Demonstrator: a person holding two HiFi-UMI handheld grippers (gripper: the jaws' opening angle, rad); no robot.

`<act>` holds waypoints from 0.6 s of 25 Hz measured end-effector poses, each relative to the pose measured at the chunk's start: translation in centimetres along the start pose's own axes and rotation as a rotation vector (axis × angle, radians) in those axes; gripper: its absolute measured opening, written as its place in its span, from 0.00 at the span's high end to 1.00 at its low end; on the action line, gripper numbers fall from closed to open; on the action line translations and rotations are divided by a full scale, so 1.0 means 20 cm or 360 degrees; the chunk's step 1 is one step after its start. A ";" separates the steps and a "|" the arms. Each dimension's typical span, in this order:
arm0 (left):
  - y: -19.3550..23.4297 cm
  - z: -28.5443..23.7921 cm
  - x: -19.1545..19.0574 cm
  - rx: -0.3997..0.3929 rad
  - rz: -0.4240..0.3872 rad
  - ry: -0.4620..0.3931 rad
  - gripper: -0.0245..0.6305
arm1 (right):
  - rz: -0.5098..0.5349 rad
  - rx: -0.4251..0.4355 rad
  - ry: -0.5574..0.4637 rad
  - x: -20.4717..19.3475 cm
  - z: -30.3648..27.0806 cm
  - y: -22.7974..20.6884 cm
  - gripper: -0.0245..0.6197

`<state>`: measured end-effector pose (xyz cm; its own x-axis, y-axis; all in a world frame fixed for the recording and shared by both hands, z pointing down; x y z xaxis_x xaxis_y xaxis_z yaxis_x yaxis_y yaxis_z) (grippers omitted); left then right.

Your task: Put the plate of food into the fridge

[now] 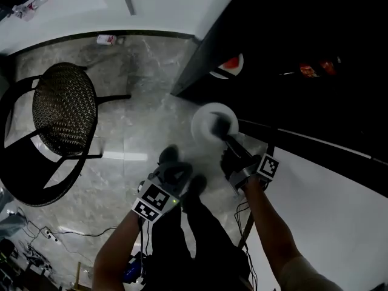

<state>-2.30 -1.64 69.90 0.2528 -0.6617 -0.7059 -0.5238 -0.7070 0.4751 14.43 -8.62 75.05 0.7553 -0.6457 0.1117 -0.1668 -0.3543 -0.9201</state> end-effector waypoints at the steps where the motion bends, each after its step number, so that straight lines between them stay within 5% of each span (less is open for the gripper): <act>1: 0.02 -0.02 -0.02 -0.0001 0.0020 0.0006 0.95 | -0.0006 0.0001 -0.0009 0.01 -0.02 -0.02 0.92; 11: 0.35 -0.19 -0.11 0.0188 0.0453 -0.0119 0.95 | -0.0040 -0.0047 -0.0072 0.14 -0.08 -0.22 0.92; 15: 0.42 -0.26 -0.09 0.0211 0.0434 -0.0120 0.95 | -0.0029 -0.0067 -0.0085 0.18 -0.11 -0.27 0.92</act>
<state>-2.98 -7.61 77.84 0.0296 -0.7987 -0.6010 -0.6669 -0.4637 0.5833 16.68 -10.44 81.19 0.7910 -0.6024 0.1072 -0.1785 -0.3948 -0.9013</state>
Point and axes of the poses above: the fingertips, and each gripper's own axes: z backward along the fingers, y to its left, x out of its top, the point moved 3 cm from there along z, backward along the fingers, and after that the axes turned 4 degrees about -z, right-handed, at the moved point
